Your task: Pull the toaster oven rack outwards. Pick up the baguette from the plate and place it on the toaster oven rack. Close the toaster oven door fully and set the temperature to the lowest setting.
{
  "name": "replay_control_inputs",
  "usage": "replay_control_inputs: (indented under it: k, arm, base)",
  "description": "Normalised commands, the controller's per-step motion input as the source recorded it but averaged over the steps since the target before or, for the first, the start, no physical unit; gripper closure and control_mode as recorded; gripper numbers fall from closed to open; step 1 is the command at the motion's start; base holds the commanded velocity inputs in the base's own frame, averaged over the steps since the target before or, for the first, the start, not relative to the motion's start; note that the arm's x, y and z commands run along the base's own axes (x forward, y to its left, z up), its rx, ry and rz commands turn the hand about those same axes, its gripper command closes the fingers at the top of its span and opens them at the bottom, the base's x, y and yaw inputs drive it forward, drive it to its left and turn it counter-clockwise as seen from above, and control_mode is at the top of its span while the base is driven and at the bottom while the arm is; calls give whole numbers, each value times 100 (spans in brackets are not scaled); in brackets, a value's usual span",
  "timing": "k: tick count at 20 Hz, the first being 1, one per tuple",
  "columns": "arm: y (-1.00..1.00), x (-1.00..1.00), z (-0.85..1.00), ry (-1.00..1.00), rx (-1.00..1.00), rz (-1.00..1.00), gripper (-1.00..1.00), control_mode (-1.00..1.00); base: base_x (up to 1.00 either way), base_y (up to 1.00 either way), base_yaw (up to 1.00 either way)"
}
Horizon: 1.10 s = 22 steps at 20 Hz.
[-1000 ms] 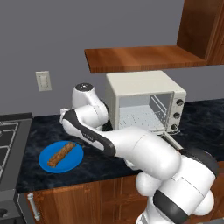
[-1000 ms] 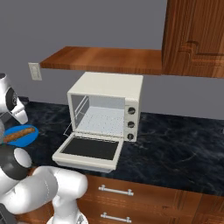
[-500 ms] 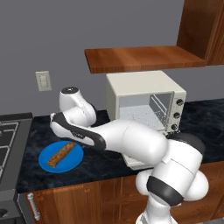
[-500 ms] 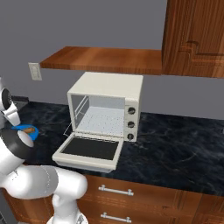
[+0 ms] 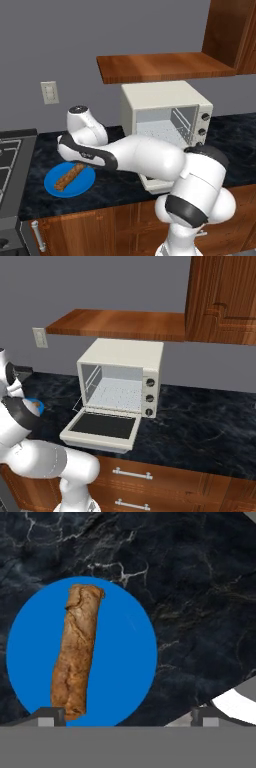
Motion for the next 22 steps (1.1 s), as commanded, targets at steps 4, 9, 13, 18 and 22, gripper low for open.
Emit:
replay_control_inputs:
  k: [4, 9, 13, 18, 22]
  arm:
    - [6, 23, -34, 3, 0, 0, -100, -100]
    - [19, 28, -22, 1, 0, 0, -100, -100]
    - [17, 22, -14, 0, 0, 0, -100, -100]
    - [9, 18, -17, 4, -1, 0, -100, -100]
    - [14, 26, -26, 3, -3, 0, -100, -100]
  base:
    - [0, 0, 0]
    - [0, 0, 0]
    - [0, 0, 0]
    - [0, 0, 0]
    - [0, 0, 0]
